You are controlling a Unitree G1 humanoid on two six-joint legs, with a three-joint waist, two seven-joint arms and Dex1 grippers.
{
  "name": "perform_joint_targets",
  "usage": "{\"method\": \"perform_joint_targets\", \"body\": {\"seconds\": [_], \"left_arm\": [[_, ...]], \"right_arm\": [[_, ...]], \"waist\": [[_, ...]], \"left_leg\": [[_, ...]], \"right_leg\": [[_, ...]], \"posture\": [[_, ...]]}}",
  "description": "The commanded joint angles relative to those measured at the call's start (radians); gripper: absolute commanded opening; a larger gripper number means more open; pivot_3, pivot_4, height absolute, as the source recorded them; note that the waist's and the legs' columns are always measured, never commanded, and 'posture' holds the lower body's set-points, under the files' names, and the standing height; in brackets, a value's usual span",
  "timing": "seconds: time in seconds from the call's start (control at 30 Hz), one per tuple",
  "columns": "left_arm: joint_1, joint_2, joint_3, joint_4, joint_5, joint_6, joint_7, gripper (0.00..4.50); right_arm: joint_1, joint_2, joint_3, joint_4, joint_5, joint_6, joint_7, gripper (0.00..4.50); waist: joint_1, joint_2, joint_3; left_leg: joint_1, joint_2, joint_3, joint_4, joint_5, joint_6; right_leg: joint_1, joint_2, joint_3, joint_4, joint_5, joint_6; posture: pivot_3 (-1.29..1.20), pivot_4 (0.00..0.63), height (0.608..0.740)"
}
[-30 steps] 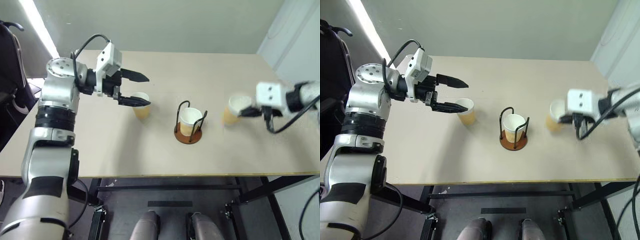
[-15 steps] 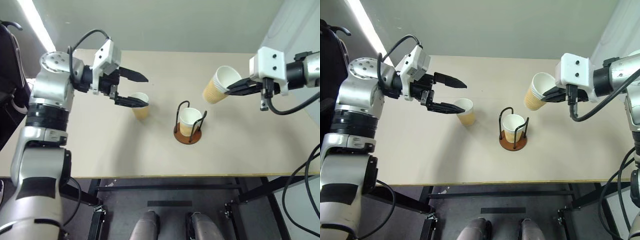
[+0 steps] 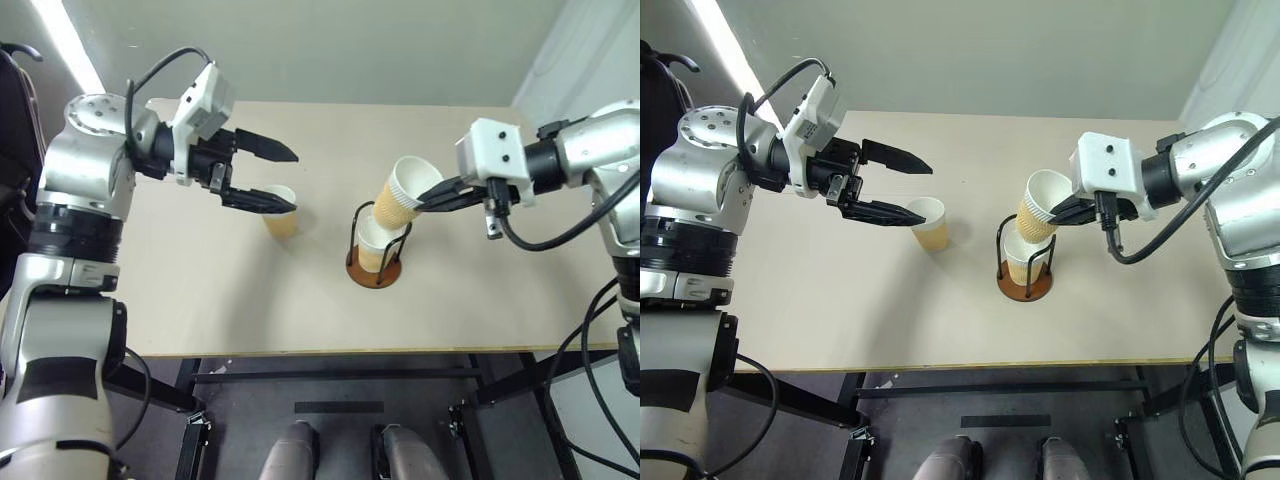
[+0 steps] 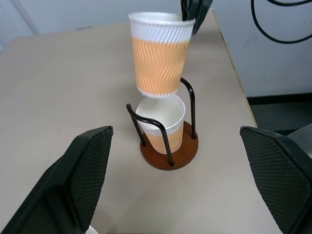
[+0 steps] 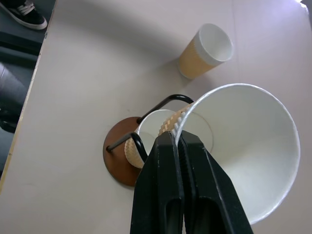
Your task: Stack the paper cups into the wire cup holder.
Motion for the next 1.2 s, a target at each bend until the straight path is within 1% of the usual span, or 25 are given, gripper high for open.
{"method": "perform_joint_targets", "body": {"seconds": [0.03,0.57,0.77,0.87,1.13,1.2], "left_arm": [[-0.022,0.009,0.017,-0.028,-0.011,0.004,-0.032,4.5],[-0.017,0.001,0.03,-0.023,0.0,0.003,-0.032,4.5],[-0.011,-0.004,0.036,-0.018,0.008,-0.003,-0.032,4.5],[-0.007,-0.005,0.039,-0.016,0.015,-0.009,-0.032,4.5],[-0.005,-0.008,0.041,-0.003,0.023,-0.02,-0.032,4.5],[-0.007,-0.009,0.042,0.005,0.027,-0.026,-0.032,4.5]], "right_arm": [[-0.024,0.007,0.006,0.012,-0.019,-0.033,0.005,0.02],[-0.012,0.058,0.065,0.081,-0.099,-0.139,0.015,0.02],[-0.007,0.078,0.078,0.09,-0.123,-0.143,0.008,0.02],[-0.016,0.096,0.072,0.104,-0.13,-0.139,-0.009,0.56],[-0.043,0.119,0.039,0.131,-0.128,-0.12,-0.053,3.23],[-0.056,0.12,0.016,0.131,-0.105,-0.083,-0.059,3.23]], "waist": [[0.0,0.0,0.0],[-0.001,0.0,0.0],[-0.001,0.0,0.0],[-0.002,0.0,0.0],[-0.002,0.0,0.0],[-0.002,0.0,0.0]], "left_leg": [[0.0,0.0,0.0,0.0,0.0,0.0],[0.0,0.0,0.0,0.0,0.0,0.0],[0.0,0.0,0.0,0.0,0.0,0.0],[0.0,0.0,0.0,-0.001,0.0,0.0],[0.0,0.0,0.0,-0.001,0.0,-0.001],[0.0,0.0,0.0,-0.002,0.0,-0.001]], "right_leg": [[0.0,0.0,0.0,0.0,0.0,0.0],[0.0,0.0,0.0,0.0,0.0,0.0],[0.0,0.0,0.0,0.0,0.0,0.0],[0.0,0.0,0.0,0.0,0.0,0.0],[0.0,0.0,0.0,0.0,0.0,-0.001],[-0.001,0.0,0.0,0.0,0.0,-0.001]], "posture": [[0.0,0.15,0.74],[0.0,0.15,0.74],[0.0,0.15,0.74],[0.0,0.15,0.74],[0.0,0.15,0.74],[0.0,0.15,0.74]]}}
